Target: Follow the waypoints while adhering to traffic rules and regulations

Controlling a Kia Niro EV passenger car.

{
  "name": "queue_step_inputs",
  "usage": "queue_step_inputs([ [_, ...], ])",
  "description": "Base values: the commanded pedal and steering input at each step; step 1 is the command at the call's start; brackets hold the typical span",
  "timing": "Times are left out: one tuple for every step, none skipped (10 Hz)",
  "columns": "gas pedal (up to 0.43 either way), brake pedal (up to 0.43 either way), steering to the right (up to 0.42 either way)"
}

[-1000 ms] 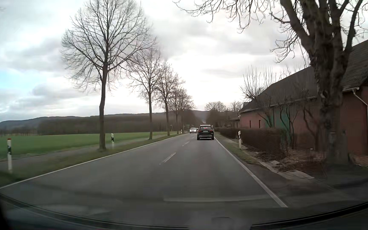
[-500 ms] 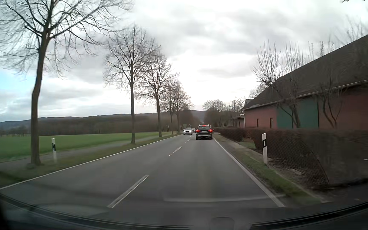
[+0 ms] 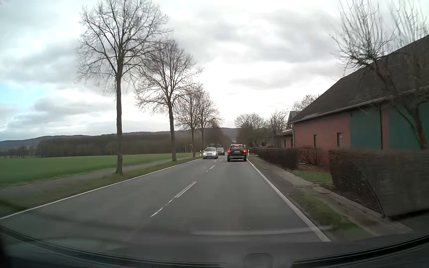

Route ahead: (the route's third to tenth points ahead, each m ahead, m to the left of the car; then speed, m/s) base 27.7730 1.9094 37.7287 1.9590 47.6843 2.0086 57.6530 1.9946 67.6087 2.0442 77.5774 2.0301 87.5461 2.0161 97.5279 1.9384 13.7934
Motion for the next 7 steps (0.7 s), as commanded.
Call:
queue_step_inputs([
  [0.150,0.000,0.006],
  [0.150,0.000,0.006],
  [0.150,0.000,0.006],
  [0.150,0.000,0.005],
  [0.150,0.000,0.005],
  [0.110,0.000,0.005],
  [0.098,0.000,0.005],
])
